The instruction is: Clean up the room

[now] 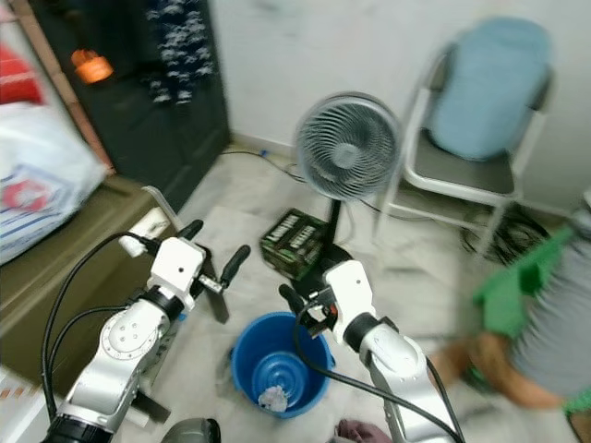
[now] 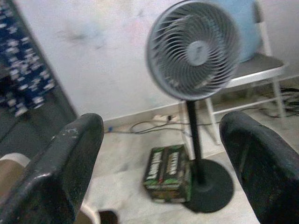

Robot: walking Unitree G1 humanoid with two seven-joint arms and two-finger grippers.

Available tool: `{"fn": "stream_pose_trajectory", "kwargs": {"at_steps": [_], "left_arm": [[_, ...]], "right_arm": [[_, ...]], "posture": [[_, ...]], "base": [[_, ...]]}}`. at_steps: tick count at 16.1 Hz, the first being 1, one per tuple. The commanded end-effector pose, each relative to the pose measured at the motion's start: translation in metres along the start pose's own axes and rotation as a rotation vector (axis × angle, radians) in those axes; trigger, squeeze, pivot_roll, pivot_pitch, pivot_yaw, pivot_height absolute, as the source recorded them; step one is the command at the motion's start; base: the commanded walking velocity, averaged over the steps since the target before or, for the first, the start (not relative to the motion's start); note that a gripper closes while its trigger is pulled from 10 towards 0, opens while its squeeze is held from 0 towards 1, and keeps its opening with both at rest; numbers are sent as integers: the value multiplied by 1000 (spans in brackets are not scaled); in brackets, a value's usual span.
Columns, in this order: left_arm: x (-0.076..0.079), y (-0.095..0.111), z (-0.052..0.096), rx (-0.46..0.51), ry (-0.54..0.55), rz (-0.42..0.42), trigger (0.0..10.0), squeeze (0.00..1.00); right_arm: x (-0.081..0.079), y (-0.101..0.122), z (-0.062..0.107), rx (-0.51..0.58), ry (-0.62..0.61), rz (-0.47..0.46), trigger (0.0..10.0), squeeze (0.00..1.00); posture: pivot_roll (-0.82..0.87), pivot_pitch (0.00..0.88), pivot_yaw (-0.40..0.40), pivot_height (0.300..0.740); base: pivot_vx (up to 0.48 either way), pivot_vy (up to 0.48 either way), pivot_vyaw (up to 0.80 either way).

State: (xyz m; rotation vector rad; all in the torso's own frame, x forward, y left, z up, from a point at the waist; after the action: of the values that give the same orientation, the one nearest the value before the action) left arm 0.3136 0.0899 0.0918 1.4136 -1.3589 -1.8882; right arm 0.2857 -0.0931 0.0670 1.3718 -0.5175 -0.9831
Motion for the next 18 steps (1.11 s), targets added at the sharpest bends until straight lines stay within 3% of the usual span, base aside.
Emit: {"fn": "stream_pose_trajectory", "kwargs": {"at_steps": [1, 8, 10, 12, 18], "left_arm": [[-4, 0, -1, 2, 10, -16, 10000, 0], [-10, -3, -3, -7, 68, -68, 10000, 0], [-18, -14, -3, -64, 99, -85, 10000, 0], [-39, -28, 0, -123, 213, -35, 10000, 0], [-35, -29, 2, -113, 186, -4, 10000, 0]], "right_arm": [[0, 1, -1, 0, 9, 10, 10000, 0], [0, -4, 2, -7, -11, -2, 10000, 0], [1, -4, 2, -8, -18, 3, 10000, 0], [4, -6, 2, -12, -41, 2, 10000, 0], [6, -6, 1, -4, -52, 9, 10000, 0]], "posture": [[-71, 0, -3, 740], [-83, 0, -7, 740], [-83, 0, -7, 740], [-80, 0, -11, 740], [-77, 0, -9, 740]], "base": [[0, 0, 800], [0, 0, 748], [0, 0, 606], [0, 0, 0], [0, 0, 0]]}}
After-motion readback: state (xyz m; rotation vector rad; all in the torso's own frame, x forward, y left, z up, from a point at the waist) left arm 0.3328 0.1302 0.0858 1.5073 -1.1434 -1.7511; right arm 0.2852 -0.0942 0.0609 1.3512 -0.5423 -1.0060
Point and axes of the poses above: a point about 5 cm out from each wrist's last joint towards the gripper, its own z axis pointing back from the gripper into the wrist, its own y axis along the axis of the wrist's last joint, x = y × z, the point moved 6 cm from there along -z, pointing out of the wrist towards the gripper, and after that the axes turned 14 degrees about -z, right-handed, at the moved point
